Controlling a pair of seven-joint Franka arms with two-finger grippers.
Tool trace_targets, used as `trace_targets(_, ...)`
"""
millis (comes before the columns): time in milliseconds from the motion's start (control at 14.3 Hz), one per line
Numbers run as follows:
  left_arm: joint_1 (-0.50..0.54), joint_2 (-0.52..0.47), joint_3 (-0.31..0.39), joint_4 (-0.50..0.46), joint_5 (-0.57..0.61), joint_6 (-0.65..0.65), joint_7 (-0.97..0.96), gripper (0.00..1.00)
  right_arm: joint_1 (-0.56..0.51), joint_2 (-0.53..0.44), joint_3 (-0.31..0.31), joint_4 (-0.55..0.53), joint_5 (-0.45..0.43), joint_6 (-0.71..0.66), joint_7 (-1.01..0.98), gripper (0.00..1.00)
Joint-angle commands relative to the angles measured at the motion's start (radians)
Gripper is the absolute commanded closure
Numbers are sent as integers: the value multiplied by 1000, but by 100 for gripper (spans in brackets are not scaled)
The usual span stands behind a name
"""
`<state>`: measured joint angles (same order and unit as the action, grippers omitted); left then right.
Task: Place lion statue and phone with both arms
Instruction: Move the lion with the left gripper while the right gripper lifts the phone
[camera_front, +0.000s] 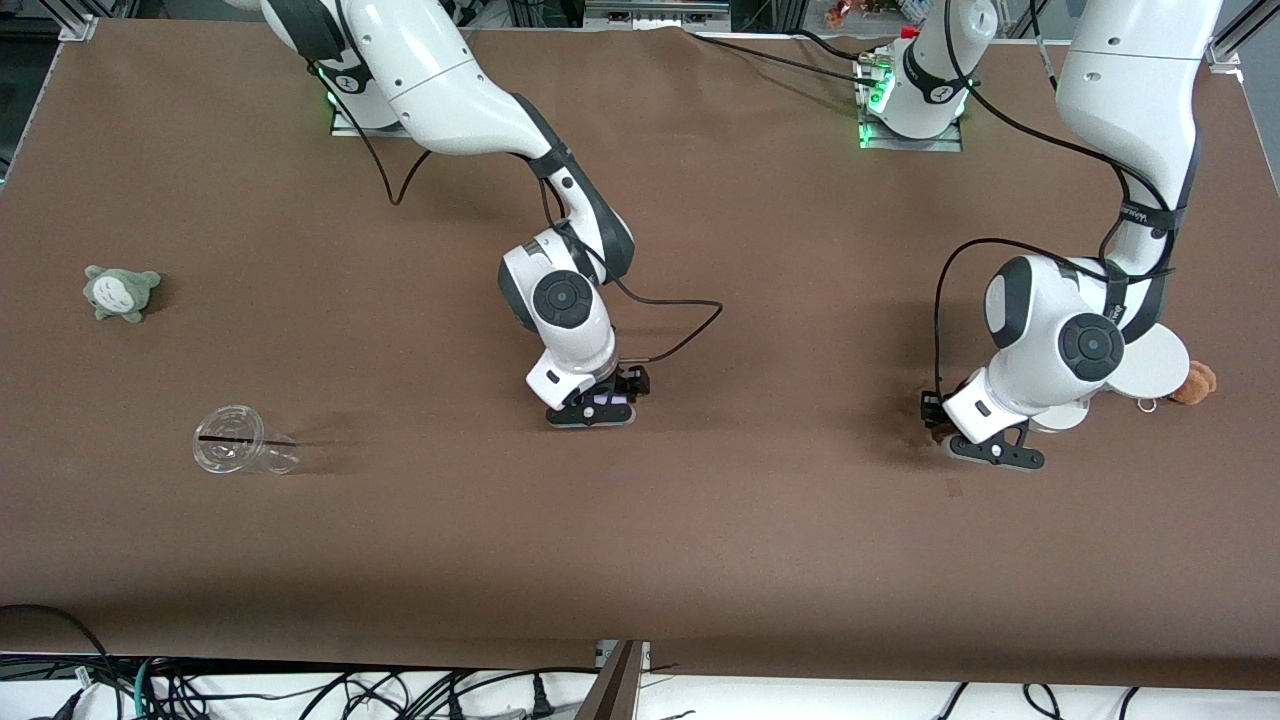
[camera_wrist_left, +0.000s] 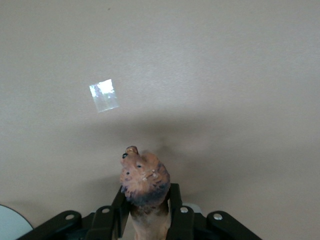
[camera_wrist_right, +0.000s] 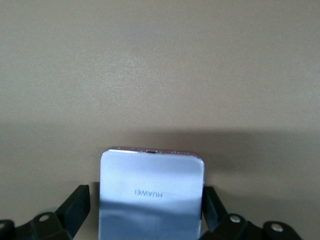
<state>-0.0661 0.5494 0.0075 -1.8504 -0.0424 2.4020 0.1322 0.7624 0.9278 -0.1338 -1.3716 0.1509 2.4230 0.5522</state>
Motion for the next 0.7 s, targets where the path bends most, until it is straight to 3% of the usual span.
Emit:
trace_targets(0, 32, 50, -15, 52, 12, 17, 29, 100, 8, 25, -9, 29, -20, 11, 25, 2)
trace_targets(70, 44, 72, -15, 71, 6, 20, 61, 100, 8, 23, -10, 29, -19, 10, 23, 43)
trace_targets(140, 58, 96, -17, 101, 1, 20, 90, 100, 8, 22, -10, 29, -20, 7, 20, 72)
trace_targets(491, 65, 121, -17, 135, -2, 19, 95, 100, -8, -21, -64, 31, -19, -47, -52, 77)
trace_targets(561, 65, 121, -17, 135, -2, 17, 93, 76, -30, -29, -70, 31, -11, -71, -95, 77)
trace_targets(631, 65, 121, -17, 135, -4, 16, 90, 15, -69, -43, -69, 31, -5, -87, -132, 77)
